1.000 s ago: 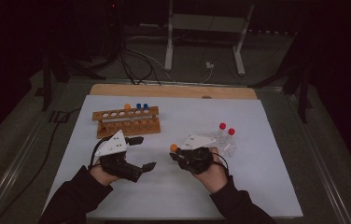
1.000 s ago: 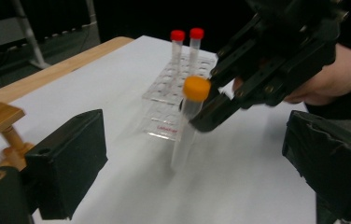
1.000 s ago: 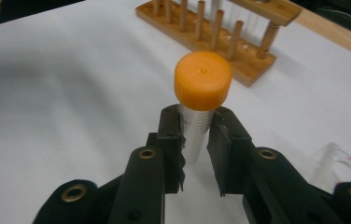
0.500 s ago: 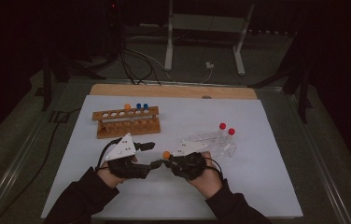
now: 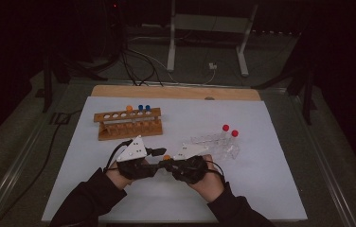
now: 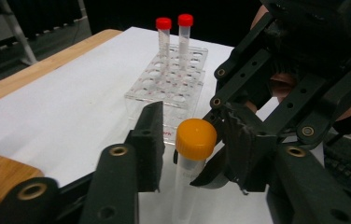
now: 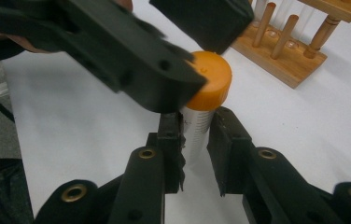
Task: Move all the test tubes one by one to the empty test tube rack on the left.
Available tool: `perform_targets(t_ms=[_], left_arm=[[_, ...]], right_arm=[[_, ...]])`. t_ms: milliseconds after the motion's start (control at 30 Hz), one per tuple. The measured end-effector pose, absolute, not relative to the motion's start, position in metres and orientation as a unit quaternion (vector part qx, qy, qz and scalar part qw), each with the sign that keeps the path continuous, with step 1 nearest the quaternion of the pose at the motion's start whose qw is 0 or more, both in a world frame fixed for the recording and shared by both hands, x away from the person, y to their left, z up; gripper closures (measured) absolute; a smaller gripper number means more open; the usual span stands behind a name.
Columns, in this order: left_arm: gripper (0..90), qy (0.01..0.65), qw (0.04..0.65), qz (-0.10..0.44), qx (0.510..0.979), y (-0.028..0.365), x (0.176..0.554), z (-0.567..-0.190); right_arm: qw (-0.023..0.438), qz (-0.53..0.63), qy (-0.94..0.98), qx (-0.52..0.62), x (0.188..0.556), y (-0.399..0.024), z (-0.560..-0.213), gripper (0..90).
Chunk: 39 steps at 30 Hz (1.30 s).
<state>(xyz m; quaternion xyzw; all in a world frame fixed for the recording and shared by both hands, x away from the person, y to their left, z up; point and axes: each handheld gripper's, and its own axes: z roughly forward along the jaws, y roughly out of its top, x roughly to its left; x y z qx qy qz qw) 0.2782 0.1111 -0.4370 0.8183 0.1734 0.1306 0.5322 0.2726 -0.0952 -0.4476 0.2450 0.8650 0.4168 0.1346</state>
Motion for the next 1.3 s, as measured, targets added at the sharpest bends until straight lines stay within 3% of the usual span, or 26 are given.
perform_targets(t_ms=[267,733,1033,1300], left_arm=[[69.7,0.168,0.531,0.125,0.821,0.107,0.281,-0.44],[72.0,0.163,0.532,0.137,0.819,0.108,0.282,-0.44],[72.0,0.184,0.533,0.149,0.812,0.124,0.286,-0.436],[72.0,0.207,0.527,0.168,0.807,0.145,0.294,-0.431]], right_arm=[[0.135,0.419,0.864,0.244,0.272,-0.095,-0.446,75.2],[0.132,0.425,0.861,0.247,0.274,-0.097,-0.446,73.3],[0.142,0.436,0.852,0.252,0.274,-0.1,-0.442,48.5],[0.14,0.455,0.841,0.258,0.274,-0.101,-0.437,17.2]])
